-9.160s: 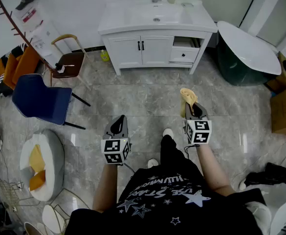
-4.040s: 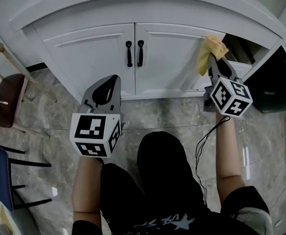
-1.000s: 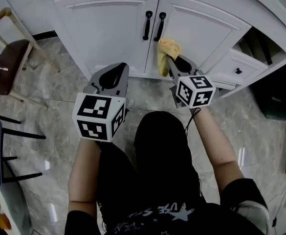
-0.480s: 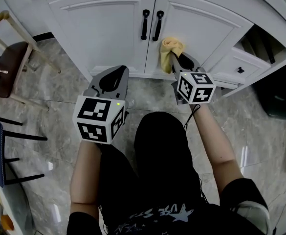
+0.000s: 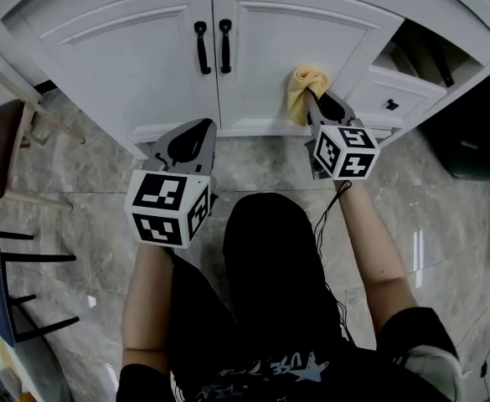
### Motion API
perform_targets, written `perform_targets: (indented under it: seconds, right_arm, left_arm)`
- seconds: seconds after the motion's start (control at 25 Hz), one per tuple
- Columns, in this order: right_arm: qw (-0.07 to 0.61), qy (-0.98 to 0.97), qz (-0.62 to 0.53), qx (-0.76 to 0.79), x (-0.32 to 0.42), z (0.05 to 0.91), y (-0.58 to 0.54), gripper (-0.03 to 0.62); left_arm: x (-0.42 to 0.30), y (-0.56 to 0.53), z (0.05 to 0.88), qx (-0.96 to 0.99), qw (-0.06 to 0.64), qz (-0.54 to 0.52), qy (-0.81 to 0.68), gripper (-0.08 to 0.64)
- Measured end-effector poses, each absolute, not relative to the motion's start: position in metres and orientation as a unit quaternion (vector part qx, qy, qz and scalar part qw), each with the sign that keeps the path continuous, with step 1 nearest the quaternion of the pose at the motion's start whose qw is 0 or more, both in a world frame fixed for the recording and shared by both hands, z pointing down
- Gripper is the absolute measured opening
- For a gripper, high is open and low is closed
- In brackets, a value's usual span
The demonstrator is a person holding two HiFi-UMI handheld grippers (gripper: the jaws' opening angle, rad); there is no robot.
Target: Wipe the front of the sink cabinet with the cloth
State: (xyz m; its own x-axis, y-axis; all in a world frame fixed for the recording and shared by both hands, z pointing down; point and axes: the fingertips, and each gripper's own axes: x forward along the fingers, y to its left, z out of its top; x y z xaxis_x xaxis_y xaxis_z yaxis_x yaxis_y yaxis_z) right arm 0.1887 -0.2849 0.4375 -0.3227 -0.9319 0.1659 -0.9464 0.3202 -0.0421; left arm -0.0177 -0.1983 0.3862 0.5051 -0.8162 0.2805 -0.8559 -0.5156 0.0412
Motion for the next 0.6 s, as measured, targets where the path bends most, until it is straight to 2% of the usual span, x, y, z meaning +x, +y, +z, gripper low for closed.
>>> perform_targets:
  seconds: [0.32,0.6]
  right_arm:
    - [0.051,-0.778,0.072,0.623,0.251,0.439,-0.278,0.063]
    - [0.053,-0.763,0.080,0.640,0.277,0.447,-0.272,0.063]
  left_arm:
    - [0.018,-0.207,0.390,0.877,0.085,0.119,-0.457,0.017]
    - [0.030,-0.213,0.391,0.880,0.085,0.118,-0.452,0.017]
